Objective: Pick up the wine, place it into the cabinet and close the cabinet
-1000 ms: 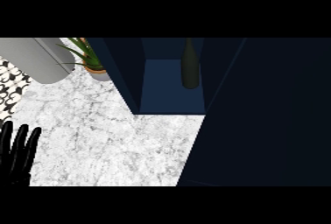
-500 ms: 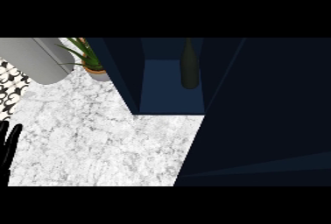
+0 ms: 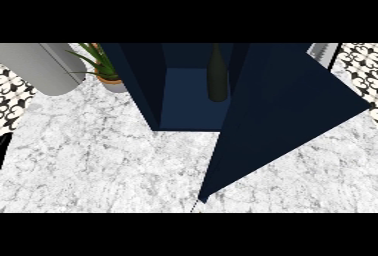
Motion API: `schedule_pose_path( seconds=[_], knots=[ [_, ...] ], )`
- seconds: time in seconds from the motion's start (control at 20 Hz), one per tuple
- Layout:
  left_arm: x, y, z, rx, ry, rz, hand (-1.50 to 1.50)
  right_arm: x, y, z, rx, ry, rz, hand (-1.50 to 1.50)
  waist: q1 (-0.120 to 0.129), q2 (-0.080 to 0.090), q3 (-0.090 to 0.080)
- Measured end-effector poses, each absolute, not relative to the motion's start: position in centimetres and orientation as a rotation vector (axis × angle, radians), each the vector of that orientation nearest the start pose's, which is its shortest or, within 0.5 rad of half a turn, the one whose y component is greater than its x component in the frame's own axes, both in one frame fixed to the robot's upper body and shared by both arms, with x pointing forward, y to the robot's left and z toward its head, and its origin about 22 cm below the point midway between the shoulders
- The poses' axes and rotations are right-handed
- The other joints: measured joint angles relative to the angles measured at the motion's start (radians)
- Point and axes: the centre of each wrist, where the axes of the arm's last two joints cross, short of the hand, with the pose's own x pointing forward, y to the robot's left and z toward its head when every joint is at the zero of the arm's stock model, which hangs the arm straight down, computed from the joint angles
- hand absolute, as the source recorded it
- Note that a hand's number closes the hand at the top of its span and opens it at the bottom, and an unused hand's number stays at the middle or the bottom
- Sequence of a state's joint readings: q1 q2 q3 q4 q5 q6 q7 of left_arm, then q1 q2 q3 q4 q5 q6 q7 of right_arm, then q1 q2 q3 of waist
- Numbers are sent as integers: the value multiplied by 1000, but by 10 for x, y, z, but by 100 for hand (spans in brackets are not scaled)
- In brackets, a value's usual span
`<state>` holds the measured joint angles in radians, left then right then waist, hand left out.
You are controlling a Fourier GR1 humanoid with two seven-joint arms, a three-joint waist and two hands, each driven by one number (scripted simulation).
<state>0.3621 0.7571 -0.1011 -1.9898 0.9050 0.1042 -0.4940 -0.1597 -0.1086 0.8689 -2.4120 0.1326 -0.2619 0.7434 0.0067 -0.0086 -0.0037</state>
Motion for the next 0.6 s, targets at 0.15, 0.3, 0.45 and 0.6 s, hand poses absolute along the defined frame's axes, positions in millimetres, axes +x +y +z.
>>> schedule_pose_path(
  seconds=[0.15, 0.3, 0.45, 0.6],
  knots=[
    [159, 332, 90, -240, -1938, 157, -150, 109, -101, 189, 487, -1710, 567, 150, 6, 1, 0],
    [158, 331, 92, -262, -1929, 160, -150, 110, -97, 192, 469, -1724, 586, 150, 13, 2, 0],
    [163, 333, 93, -282, -1929, 163, -150, 113, -93, 195, 471, -1732, 611, 150, 18, 5, -1],
    [168, 332, 96, -294, -1931, 164, -150, 122, -87, 200, 500, -1736, 610, 150, 27, 10, -1]
  ],
)
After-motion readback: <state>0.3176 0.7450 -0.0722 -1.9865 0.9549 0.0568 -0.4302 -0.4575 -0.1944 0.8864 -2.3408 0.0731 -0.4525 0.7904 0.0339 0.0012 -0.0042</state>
